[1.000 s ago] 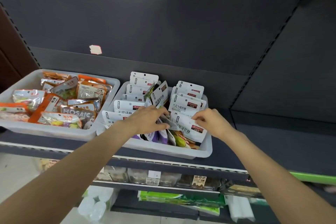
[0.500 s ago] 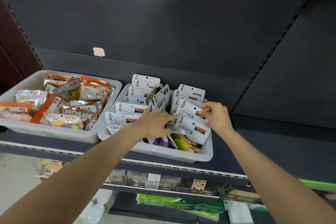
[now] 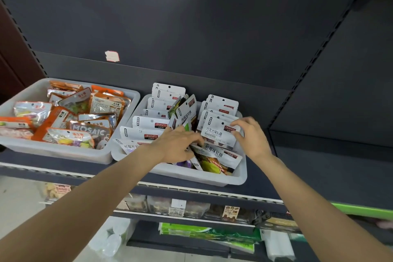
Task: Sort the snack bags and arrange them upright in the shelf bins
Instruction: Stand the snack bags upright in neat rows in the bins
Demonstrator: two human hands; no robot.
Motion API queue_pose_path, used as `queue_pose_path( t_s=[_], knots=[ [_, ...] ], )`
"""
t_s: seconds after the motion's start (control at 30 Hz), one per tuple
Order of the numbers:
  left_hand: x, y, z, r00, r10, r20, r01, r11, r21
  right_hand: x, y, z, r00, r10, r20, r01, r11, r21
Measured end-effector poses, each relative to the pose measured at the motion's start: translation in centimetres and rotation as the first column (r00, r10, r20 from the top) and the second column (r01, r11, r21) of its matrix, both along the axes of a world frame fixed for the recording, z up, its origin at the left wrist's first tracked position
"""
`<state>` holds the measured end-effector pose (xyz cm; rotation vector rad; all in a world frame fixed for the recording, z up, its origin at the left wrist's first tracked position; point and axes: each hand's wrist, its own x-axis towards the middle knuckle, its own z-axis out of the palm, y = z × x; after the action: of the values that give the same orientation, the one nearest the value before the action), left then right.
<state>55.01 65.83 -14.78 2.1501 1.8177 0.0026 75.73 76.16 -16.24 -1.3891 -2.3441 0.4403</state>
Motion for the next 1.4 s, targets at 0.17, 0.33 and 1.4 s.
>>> queue_pose_path(
  t_s=[0.17, 0.33, 1.4],
  knots=[
    [0.2, -0.1, -0.3, 0.998, 0.005, -0.064, -0.006, 1.000, -0.004, 0.6, -1.3, -0.5, 0.988, 0.135, -0.079, -0.152, 0.954, -0.257],
    [0.5, 0.1, -0.6, 0.998, 0.003, -0.056, -0.002, 1.000, 0.009, 0.8, -1.7, -0.6, 0.994, 0.100, -0.047, -0.110, 0.938, -0.327],
    [1.3, -1.4, -1.0, 0.984, 0.139, 0.108, -0.147, 0.986, 0.075, -0.1, 2.3, 0.5, 0.985, -0.039, -0.165, 0.009, 0.985, -0.174]
  ],
)
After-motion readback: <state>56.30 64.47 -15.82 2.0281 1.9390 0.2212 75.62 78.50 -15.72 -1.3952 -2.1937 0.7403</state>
